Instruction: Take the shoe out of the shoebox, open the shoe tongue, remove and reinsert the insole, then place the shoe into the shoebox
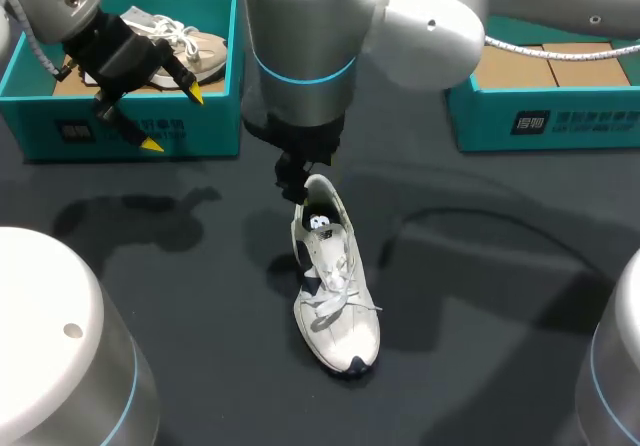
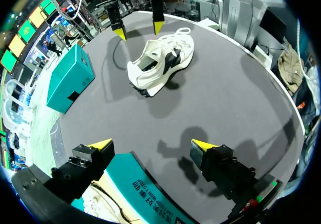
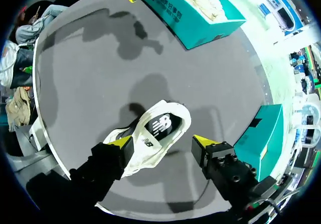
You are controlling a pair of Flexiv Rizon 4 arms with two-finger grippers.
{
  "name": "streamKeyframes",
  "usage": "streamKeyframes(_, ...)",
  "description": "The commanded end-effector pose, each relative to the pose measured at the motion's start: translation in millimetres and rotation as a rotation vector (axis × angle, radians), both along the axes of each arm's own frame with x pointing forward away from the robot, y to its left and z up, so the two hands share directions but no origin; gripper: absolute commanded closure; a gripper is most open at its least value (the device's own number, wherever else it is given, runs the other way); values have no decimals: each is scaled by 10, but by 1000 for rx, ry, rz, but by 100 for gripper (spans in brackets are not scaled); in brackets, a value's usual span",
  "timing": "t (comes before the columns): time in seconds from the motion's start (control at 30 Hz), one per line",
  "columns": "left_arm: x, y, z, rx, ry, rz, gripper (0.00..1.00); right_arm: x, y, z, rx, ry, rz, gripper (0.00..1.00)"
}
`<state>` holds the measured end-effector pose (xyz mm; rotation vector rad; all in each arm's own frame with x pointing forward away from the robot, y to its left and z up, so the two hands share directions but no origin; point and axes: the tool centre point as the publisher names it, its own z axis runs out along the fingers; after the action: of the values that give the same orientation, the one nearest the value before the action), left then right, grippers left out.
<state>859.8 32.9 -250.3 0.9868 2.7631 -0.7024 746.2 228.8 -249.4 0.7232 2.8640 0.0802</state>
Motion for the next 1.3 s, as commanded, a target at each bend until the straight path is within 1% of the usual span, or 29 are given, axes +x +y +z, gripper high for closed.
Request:
streamKeyframes(0.03, -3, 2, 3, 3, -1, 0, 0, 27, -41, -39, 21, 40, 413, 0)
streamKeyframes(0.17, -3, 2, 3, 3, -1, 0, 0, 27, -41, -39, 21, 40, 413, 0)
streamKeyframes(0.2, -3, 2, 3, 3, -1, 0, 0, 70, -14, -56, -15, 43, 437, 0)
streamKeyframes(0.33, -3, 2, 3, 3, -1, 0, 0, 232, -8, -84, -66, 39, 479, 0)
streamKeyframes(0.4, -3, 2, 3, 3, -1, 0, 0, 292, 1, -89, -89, 27, 503, 0)
streamKeyframes(0.47, -3, 2, 3, 3, -1, 0, 0, 355, 20, -118, -109, 32, 512, 0)
streamKeyframes(0.63, -3, 2, 3, 3, -1, 0, 0, 463, 63, -234, -101, 20, 518, 0)
streamKeyframes(0.77, -3, 2, 3, 3, -1, 0, 0, 539, 74, -351, -83, 29, 508, 0)
streamKeyframes(1.03, -3, 2, 3, 3, -1, 0, 0, 657, 18, -600, -109, 35, 518, 0)
streamKeyframes(1.17, -3, 2, 3, 3, -1, 0, 0, 691, -16, -671, -118, 30, 535, 4)
streamKeyframes(1.23, -3, 2, 3, 3, -1, 0, 0, 709, -30, -710, -123, 28, 542, 9)
streamKeyframes(1.3, -3, 2, 3, 3, -1, 0, 0, 724, -40, -748, -119, 32, 545, 8)
